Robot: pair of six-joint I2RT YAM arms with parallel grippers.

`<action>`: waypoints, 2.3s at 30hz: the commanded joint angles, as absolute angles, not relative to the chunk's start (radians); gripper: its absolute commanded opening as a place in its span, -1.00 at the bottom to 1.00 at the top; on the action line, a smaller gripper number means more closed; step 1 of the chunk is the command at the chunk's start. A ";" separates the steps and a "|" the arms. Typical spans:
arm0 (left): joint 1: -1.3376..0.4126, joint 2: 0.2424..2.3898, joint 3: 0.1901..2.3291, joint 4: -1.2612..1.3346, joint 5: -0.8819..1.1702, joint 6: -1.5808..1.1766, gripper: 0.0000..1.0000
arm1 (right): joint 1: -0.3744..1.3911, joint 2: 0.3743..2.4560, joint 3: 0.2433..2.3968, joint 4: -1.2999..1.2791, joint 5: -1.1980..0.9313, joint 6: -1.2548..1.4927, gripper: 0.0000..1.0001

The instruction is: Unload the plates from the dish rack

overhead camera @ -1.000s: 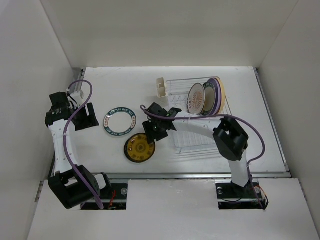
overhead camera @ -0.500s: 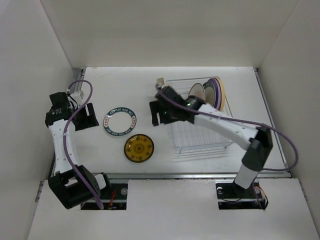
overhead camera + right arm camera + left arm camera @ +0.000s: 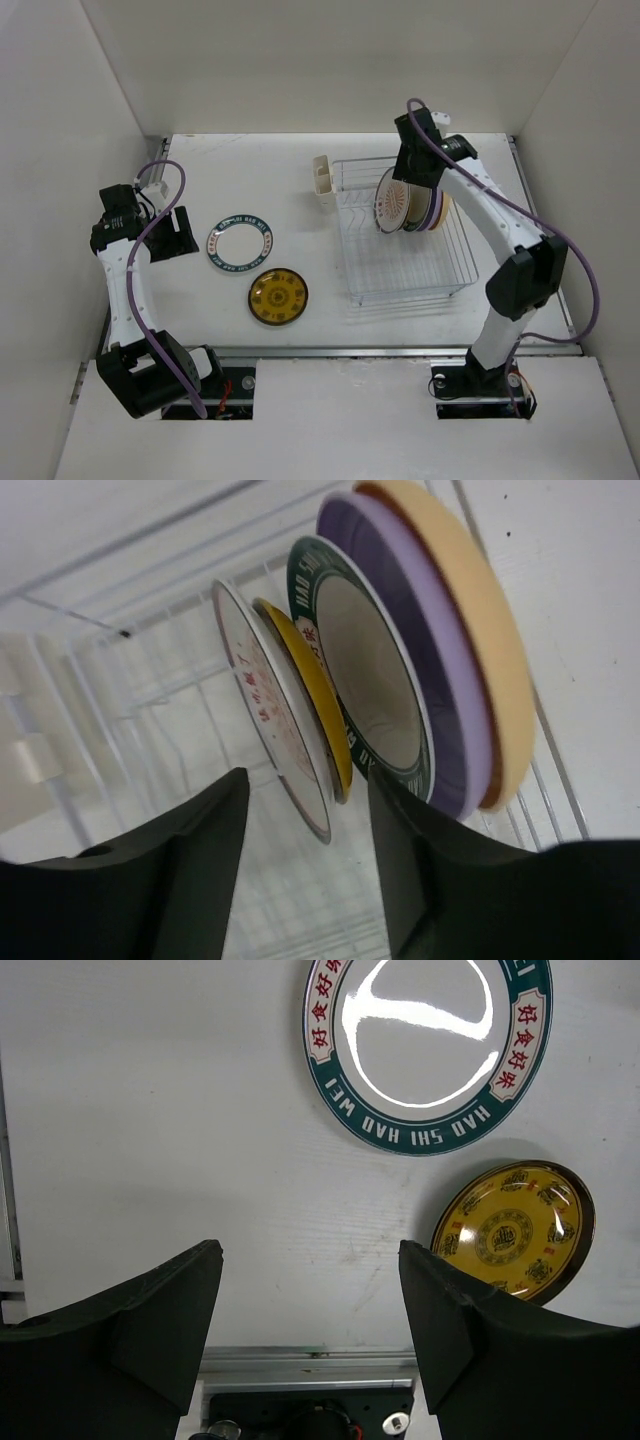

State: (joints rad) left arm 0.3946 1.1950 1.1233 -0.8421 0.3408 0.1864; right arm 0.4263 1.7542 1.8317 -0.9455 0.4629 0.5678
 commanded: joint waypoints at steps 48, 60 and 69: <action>0.276 1.262 1.259 -0.816 1.061 0.274 0.98 | 0.524 1.578 1.704 -0.565 -0.119 0.580 -1.00; 0.204 1.491 1.256 -0.732 1.042 0.314 0.86 | 0.670 1.850 1.730 -0.258 -0.374 0.664 -1.00; 0.195 1.606 1.301 -0.735 1.055 0.324 0.10 | 0.713 1.919 1.709 -0.152 -0.442 0.673 -1.00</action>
